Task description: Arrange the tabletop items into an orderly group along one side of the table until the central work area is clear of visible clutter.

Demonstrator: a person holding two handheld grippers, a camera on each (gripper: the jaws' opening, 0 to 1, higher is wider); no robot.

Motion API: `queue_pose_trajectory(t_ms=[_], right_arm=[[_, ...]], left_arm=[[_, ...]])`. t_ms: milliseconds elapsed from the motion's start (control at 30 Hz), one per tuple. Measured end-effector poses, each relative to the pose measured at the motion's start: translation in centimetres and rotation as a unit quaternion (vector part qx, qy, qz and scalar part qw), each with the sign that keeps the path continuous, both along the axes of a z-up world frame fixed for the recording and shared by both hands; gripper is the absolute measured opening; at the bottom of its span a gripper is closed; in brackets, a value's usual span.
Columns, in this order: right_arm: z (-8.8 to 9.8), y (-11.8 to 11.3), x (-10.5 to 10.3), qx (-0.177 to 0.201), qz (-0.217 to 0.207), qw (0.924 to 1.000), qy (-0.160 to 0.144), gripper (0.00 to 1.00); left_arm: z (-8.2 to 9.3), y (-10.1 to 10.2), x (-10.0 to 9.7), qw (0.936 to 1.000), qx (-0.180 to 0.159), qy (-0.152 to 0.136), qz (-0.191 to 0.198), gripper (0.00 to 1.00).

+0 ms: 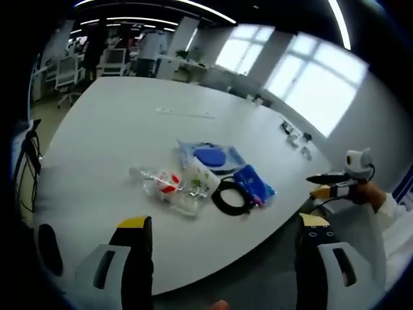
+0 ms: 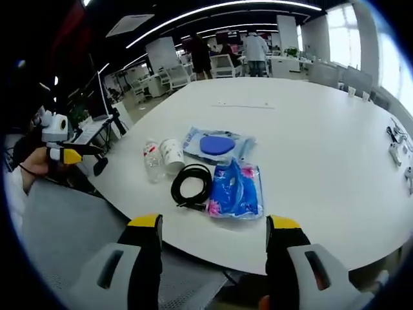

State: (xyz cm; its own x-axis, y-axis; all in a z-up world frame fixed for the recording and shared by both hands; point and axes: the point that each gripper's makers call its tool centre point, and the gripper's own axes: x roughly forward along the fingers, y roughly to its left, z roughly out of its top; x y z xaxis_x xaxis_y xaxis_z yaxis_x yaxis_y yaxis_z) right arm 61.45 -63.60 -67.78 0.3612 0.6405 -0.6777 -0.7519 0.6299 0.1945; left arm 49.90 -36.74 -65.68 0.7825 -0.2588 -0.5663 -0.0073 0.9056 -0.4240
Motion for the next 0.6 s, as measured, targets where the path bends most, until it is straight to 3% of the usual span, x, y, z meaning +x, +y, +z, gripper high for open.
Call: queue_pose_trajectory(t_ms=[333,600], right_arm=[[0.8,2.0,0.6,-0.005,0.049,0.9988,-0.004,0.62],[0.3,4.7,1.3,-0.005,0.094,0.9956,0.003,0.62]], left_arm=[[0.2,-0.5,0.2,0.9998,-0.003,0.001,0.02,0.88],[-0.2,-0.3,-1.1,0.9986,-0.005,0.012,0.05,0.88]])
